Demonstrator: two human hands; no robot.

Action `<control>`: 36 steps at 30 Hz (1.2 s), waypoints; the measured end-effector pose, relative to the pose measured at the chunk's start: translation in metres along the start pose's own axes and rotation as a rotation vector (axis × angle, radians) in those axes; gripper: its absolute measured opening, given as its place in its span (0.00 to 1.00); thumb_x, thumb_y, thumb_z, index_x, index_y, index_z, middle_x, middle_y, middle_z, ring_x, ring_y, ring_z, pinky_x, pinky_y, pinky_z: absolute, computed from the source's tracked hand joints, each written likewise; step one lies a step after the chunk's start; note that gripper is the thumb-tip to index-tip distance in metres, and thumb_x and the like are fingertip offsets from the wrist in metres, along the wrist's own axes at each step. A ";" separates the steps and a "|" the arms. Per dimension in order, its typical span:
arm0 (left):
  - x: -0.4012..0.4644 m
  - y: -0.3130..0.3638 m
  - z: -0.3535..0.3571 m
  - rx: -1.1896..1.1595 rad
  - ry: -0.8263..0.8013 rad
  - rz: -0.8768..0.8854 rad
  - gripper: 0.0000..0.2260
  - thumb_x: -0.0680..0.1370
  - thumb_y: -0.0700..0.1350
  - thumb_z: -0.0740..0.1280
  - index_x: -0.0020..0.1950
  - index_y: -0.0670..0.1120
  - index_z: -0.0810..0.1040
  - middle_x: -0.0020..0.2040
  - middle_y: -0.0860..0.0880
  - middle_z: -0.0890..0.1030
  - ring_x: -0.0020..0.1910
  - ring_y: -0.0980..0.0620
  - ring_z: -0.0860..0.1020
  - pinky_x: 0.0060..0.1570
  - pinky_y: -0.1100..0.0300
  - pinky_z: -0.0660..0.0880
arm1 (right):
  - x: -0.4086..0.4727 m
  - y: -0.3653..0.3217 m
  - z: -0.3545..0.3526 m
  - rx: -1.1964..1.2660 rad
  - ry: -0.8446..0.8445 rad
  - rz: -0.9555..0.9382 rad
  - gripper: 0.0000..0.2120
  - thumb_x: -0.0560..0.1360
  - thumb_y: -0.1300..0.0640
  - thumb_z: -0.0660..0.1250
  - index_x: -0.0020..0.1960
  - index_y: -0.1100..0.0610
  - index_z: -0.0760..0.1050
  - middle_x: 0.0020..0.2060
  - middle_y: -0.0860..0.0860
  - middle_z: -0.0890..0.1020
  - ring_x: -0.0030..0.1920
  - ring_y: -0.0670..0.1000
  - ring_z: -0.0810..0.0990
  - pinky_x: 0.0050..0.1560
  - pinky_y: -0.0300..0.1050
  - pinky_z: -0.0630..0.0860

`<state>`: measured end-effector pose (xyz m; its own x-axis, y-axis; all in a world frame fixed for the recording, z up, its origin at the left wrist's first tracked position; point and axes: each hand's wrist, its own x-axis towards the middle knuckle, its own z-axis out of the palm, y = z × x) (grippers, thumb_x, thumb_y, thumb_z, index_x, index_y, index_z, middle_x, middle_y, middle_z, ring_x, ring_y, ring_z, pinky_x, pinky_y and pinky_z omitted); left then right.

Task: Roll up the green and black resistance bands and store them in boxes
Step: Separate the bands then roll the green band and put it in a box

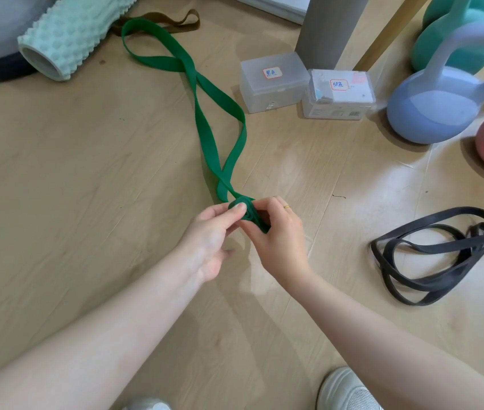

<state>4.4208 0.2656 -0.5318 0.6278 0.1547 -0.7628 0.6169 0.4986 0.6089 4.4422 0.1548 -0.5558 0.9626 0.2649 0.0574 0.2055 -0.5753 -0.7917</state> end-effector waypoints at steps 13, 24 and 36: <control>0.005 0.026 -0.020 0.511 -0.286 -0.069 0.08 0.71 0.42 0.70 0.50 0.43 0.81 0.45 0.46 0.84 0.45 0.52 0.82 0.46 0.63 0.79 | 0.035 0.010 -0.042 -0.162 -0.576 -0.450 0.11 0.71 0.61 0.67 0.53 0.59 0.79 0.42 0.54 0.78 0.43 0.54 0.76 0.43 0.51 0.75; 0.008 0.012 -0.014 0.208 0.024 0.177 0.10 0.71 0.36 0.70 0.53 0.39 0.78 0.44 0.44 0.82 0.43 0.51 0.81 0.44 0.60 0.80 | 0.028 0.023 -0.037 -0.166 -0.272 -0.232 0.06 0.72 0.61 0.69 0.43 0.63 0.74 0.33 0.52 0.76 0.33 0.51 0.69 0.34 0.42 0.63; 0.007 0.001 -0.009 0.157 0.044 0.199 0.16 0.74 0.37 0.68 0.60 0.37 0.73 0.48 0.42 0.81 0.45 0.50 0.81 0.50 0.55 0.78 | 0.013 0.015 -0.021 -0.145 -0.314 -0.135 0.18 0.73 0.54 0.69 0.60 0.57 0.73 0.50 0.50 0.77 0.45 0.49 0.75 0.45 0.42 0.70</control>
<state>4.4214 0.2747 -0.5383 0.7248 0.2753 -0.6315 0.5517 0.3170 0.7714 4.4620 0.1333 -0.5542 0.8285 0.5575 -0.0520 0.3713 -0.6165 -0.6943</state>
